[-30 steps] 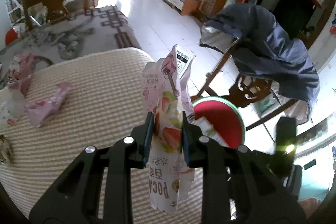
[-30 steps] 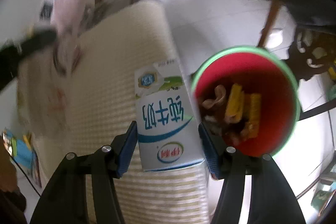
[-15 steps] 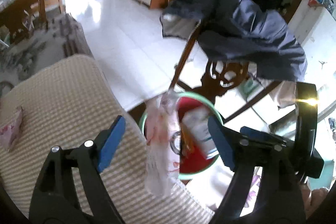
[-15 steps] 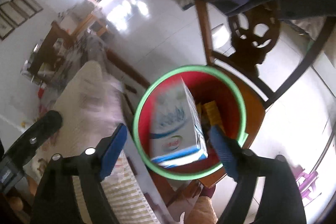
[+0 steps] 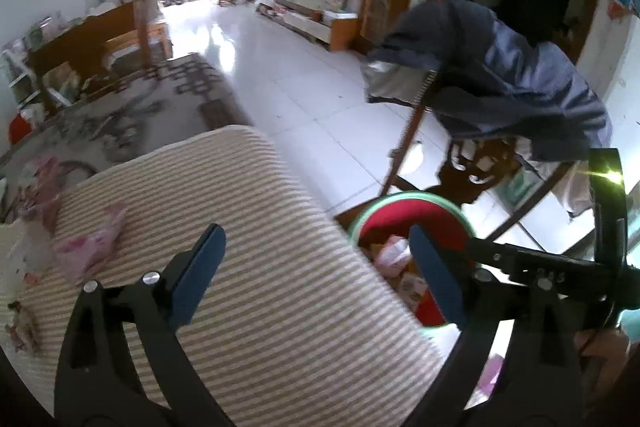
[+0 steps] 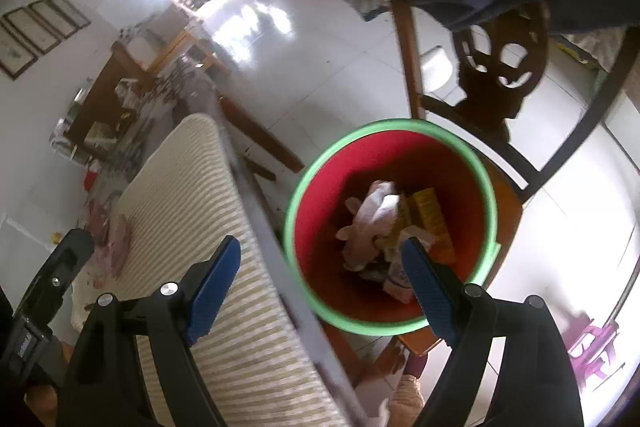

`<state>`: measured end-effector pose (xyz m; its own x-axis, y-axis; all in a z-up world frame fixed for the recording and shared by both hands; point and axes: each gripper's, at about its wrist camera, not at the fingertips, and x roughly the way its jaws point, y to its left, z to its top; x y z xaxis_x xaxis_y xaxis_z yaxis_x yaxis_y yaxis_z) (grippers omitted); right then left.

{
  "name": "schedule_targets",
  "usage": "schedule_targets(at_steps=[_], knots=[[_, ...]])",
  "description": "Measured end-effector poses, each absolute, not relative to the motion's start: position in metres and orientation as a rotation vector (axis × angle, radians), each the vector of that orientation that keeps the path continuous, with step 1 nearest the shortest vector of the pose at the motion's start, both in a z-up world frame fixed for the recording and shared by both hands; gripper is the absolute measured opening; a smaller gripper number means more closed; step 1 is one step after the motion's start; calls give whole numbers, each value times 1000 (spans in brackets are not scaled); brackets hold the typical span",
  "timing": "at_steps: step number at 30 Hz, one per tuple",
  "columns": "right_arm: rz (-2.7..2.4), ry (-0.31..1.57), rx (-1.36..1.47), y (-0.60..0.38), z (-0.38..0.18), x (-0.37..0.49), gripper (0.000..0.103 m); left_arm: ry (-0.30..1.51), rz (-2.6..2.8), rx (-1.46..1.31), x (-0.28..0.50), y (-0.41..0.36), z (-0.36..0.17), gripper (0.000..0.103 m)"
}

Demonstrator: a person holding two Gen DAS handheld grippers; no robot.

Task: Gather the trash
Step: 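Carry wrapper and milk carton over the red bin and open both tools, then grasp the crumpled paper ball with the left tool while the right tool grasps the pink foil wrapper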

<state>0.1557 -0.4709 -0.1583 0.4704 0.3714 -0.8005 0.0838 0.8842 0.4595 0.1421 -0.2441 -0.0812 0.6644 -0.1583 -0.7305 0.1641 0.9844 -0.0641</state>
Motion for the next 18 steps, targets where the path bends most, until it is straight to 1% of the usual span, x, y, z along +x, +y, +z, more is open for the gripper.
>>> schedule_targets(at_steps=[5, 13, 18], knots=[[245, 1100, 434, -430, -156, 154, 80, 787, -42, 21, 123, -188, -81, 95], [323, 1111, 357, -358, -148, 146, 80, 830, 268, -136, 91, -43, -93, 95], [346, 1118, 327, -318, -147, 135, 80, 858, 422, -110, 68, 37, -97, 95]])
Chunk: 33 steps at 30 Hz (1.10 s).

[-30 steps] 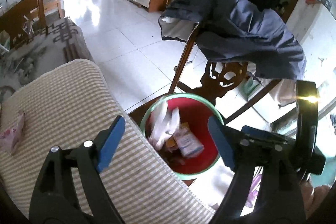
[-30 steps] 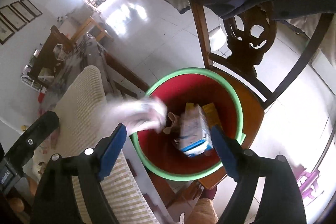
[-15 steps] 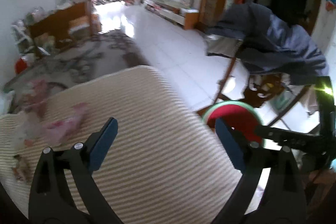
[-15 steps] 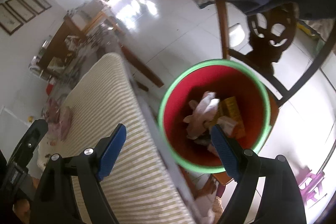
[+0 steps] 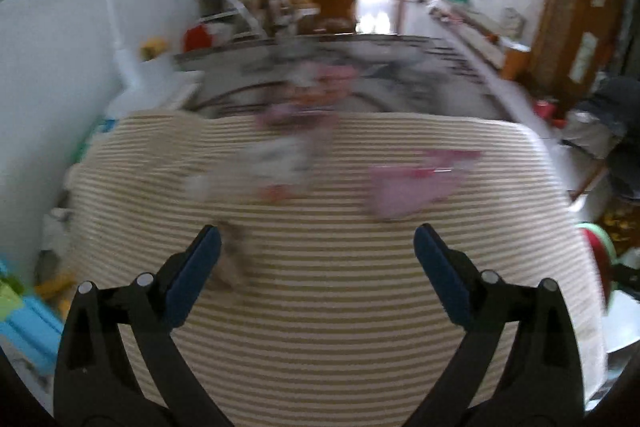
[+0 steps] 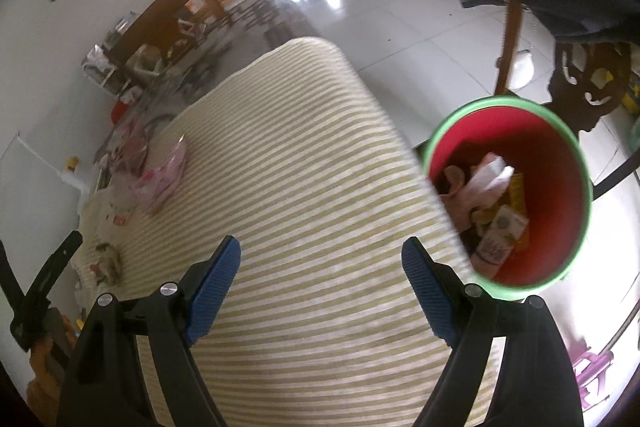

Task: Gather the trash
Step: 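Grasp the crumpled paper ball with the left tool while the right tool grasps the pink foil wrapper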

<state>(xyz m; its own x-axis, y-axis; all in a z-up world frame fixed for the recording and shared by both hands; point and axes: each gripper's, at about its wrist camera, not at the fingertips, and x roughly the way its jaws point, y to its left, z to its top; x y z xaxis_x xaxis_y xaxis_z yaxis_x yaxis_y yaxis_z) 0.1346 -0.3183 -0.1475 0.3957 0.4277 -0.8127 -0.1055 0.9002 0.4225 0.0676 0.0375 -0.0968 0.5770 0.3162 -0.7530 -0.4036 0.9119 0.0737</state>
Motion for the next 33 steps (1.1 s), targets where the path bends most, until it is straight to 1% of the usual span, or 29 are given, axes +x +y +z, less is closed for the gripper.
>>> schedule_targets(at_steps=[4, 10, 13, 16, 18, 19, 20, 21, 22, 23, 24, 25, 26, 27, 31, 33], knots=[[375, 1132, 296, -279, -149, 123, 80, 938, 473, -69, 62, 82, -109, 95], [401, 1115, 264, -241, -141, 101, 80, 1063, 439, -124, 69, 105, -145, 95], [378, 1106, 264, -239, -138, 91, 80, 1075, 429, -123, 71, 105, -158, 94], [341, 1103, 270, -241, -137, 84, 80, 1057, 399, -145, 74, 104, -163, 91], [320, 1104, 279, -242, -137, 81, 80, 1056, 388, -146, 77, 103, -165, 79], [311, 1105, 280, -242, -137, 78, 80, 1054, 388, -142, 78, 103, -166, 75], [308, 1105, 278, -240, -137, 77, 80, 1054, 385, -143, 79, 104, -167, 63], [307, 1105, 273, -238, -136, 76, 80, 1057, 375, -150, 79, 105, -168, 46], [310, 1101, 261, -232, -135, 74, 80, 1065, 361, -162, 77, 107, -169, 39], [315, 1100, 251, -229, -134, 74, 80, 1065, 358, -163, 76, 110, -169, 29], [322, 1100, 234, -223, -134, 74, 80, 1055, 346, -165, 71, 113, -166, 25], [328, 1101, 223, -217, -134, 75, 80, 1052, 331, -175, 69, 115, -165, 15], [337, 1100, 215, -211, -133, 77, 80, 1050, 315, -191, 65, 118, -163, 14], [350, 1100, 207, -203, -132, 81, 80, 1045, 301, -205, 61, 120, -161, 8], [415, 1106, 231, -172, -129, 107, 80, 1033, 242, -235, 39, 119, -150, 6], [438, 1112, 268, -155, -128, 127, 85, 1035, 220, -238, 30, 115, -148, 6]])
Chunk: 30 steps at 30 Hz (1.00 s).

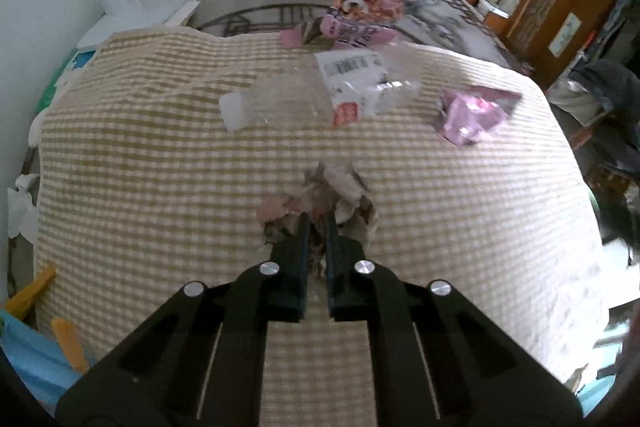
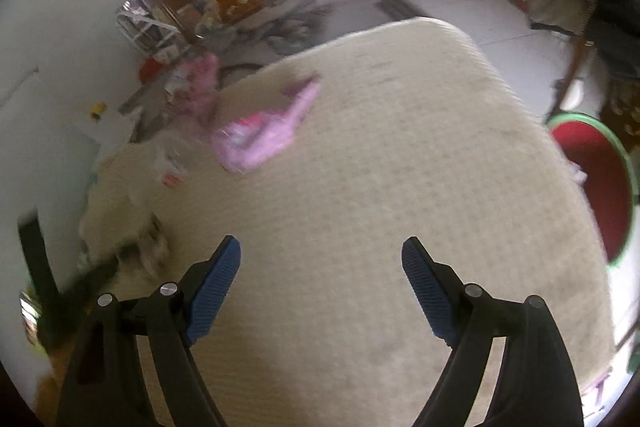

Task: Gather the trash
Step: 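Grasp the crumpled paper ball with the left tool while the right tool grasps the pink foil wrapper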

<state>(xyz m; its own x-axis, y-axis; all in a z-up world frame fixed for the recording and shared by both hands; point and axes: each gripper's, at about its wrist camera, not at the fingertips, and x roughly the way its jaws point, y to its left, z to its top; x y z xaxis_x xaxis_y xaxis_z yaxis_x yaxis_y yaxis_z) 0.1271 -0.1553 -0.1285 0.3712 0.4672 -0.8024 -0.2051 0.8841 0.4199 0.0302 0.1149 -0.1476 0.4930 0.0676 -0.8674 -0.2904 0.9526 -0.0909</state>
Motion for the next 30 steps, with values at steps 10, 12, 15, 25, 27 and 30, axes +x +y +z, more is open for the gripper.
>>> schedule_targets(at_steps=[10, 12, 15, 25, 27, 30], knots=[[303, 1258, 456, -81, -178, 236, 87, 1082, 147, -226, 12, 90, -158, 7], [265, 1252, 410, -72, -184, 242, 87, 1082, 158, -224, 12, 92, -159, 7], [256, 1233, 355, -68, -187, 244, 80, 1086, 167, -235, 12, 97, -160, 8], [397, 1184, 263, -86, -167, 226, 25, 1082, 169, -240, 21, 98, -162, 19], [416, 1167, 218, -93, -161, 215, 24, 1074, 163, -237, 22, 95, -160, 24], [454, 1165, 165, -107, -156, 193, 23, 1071, 154, -234, 25, 92, -160, 33]])
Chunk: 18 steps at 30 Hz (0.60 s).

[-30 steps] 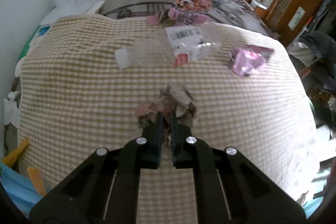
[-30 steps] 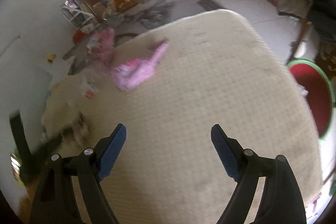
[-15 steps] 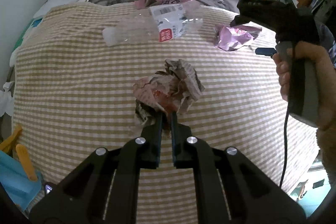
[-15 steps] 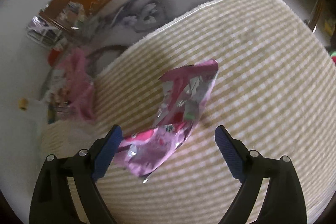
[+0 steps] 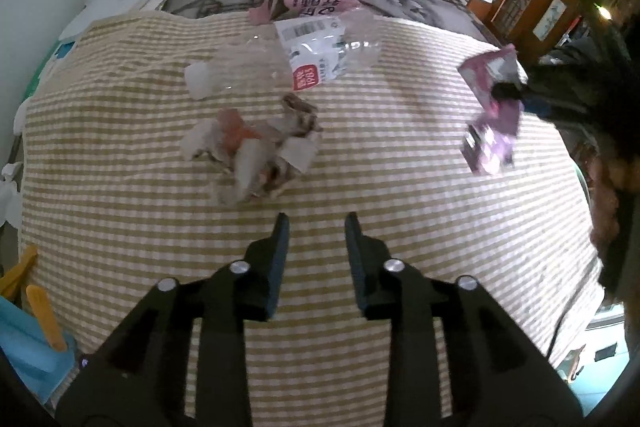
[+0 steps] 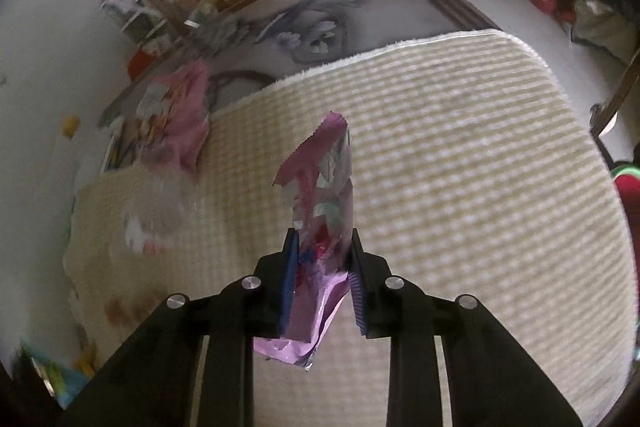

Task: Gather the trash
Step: 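Grasp the crumpled paper ball with the left tool while the right tool grasps the pink foil wrapper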

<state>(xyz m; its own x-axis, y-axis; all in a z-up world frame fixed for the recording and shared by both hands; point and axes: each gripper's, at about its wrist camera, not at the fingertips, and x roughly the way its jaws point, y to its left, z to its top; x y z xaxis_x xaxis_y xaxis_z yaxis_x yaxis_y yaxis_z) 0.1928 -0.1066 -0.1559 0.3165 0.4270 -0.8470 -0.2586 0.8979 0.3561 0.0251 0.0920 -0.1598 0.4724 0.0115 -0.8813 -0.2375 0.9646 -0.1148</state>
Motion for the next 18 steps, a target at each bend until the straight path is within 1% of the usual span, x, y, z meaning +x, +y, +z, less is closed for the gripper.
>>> schedule_targets(at_steps=[3, 6, 7, 9, 10, 12, 13, 15, 18], knots=[[487, 1173, 133, -116, -154, 173, 23, 1075, 145, -235, 29, 88, -162, 39], [520, 1184, 47, -118, -155, 149, 23, 1085, 135, -236, 32, 85, -165, 44], [526, 1183, 19, -118, -156, 141, 23, 1088, 133, -239, 33, 84, -166, 44], [544, 1192, -21, -115, -161, 128, 28, 1096, 133, -245, 34, 83, -168, 44], [545, 1194, -32, -114, -163, 123, 31, 1100, 134, -252, 36, 82, -170, 44], [530, 1190, -47, -112, -169, 117, 47, 1108, 133, -256, 39, 80, -172, 44], [521, 1190, -41, -112, -171, 113, 52, 1110, 132, -256, 39, 79, -172, 44], [517, 1199, -11, -114, -175, 108, 66, 1109, 131, -252, 39, 77, -172, 46], [510, 1219, 41, -118, -180, 103, 72, 1096, 139, -254, 35, 76, -168, 48]])
